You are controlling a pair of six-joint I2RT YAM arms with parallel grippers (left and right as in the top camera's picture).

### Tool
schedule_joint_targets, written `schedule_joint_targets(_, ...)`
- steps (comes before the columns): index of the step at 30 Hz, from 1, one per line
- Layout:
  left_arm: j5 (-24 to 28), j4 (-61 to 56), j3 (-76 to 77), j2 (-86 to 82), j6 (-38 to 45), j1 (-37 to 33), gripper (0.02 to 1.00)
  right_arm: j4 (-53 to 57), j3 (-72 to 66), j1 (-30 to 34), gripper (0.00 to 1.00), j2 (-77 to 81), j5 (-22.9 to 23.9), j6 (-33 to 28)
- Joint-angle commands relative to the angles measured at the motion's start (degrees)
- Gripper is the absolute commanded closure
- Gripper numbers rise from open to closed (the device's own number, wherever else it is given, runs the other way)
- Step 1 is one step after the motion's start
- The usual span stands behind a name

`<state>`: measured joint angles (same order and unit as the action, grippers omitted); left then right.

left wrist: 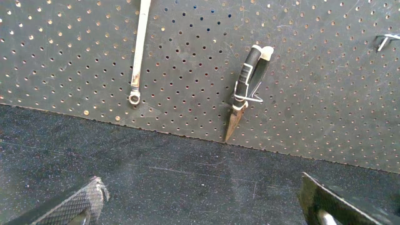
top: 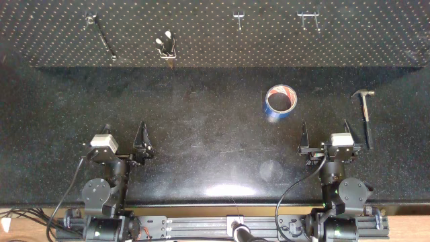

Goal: Place Tools Onto Pegboard

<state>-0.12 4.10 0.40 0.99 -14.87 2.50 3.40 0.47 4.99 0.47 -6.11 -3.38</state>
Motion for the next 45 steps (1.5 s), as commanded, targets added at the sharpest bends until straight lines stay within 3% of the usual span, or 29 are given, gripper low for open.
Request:
schedule_joint_targets(1,0.8,0.5,-0.1,-0.8,0.3,-0.2,0.025,0.1,-0.2,0.2,0.014,-0.4,0.0,-0.4)
schedule_joint_targets(8,0.8,0.5,-0.1,-0.8,0.3,-0.2,0.025,0.8,0.1,0.2,0.014,3.5,0.9,0.3)
schedule_joint_targets(10,0.8,0.5,-0.1,-0.8,0.3,-0.2,0.025,5.3,9.3,0.2,0.014,14.3,-3.7,6.4)
schedule_joint_targets(12,0.8,0.5,-0.1,-0.8,0.3,-0.2,0.025,14.5,27.6,0.1,0.014,33.4,-8.9,10.4)
schedule_joint_targets(14,0.8,0.5,-0.1,-0.8,0.3,-0.2,0.025,24.6,43.8,-1.2,0.014,52.7,-16.9,11.3)
schedule_joint_targets(16,0.8,0.5,-0.1,-0.8,0.3,-0.2,0.025,35.8,58.9,-4.9,0.014,77.0,-29.0,11.3)
schedule_joint_targets(19,0.8,0.5,-0.1,-0.8,0.3,-0.2,0.025,41.7,68.9,-9.1,0.014,94.9,-27.5,12.4)
schedule_joint_targets(26,0.8,0.5,-0.1,-0.8,0.3,-0.2,0.025,44.1,70.4,-11.9,0.014,101.0,-16.7,12.6)
schedule_joint_targets(34,0.8,0.5,-0.1,-0.8,0.3,-0.2,0.023,39.3,70.4,-13.6,0.036,106.7,-16.2,12.6)
schedule_joint_targets(37,0.8,0.5,-0.1,-0.8,0.3,-0.2,0.025,39.6,70.4,-14.3,0.43,106.7,-16.2,12.6)
schedule_joint_targets(38,0.8,0.5,-0.1,-0.8,0.3,-0.2,0.025,39.6,70.4,-14.3,0.717,106.7,-16.2,12.6)
schedule_joint_targets(39,0.8,0.5,-0.1,-0.8,0.3,-0.2,0.023,39.6,70.4,-14.3,0.886,106.7,-16.2,12.6)
schedule_joint_targets(43,0.8,0.5,-0.1,-0.8,0.3,-0.2,0.025,40.5,70.0,-14.2,0.925,104.9,-15.9,12.9)
schedule_joint_targets(45,0.8,0.5,-0.1,-0.8,0.3,-0.2,0.025,29.9,63.1,-14.7,0.93,97.7,-12.3,16.9)
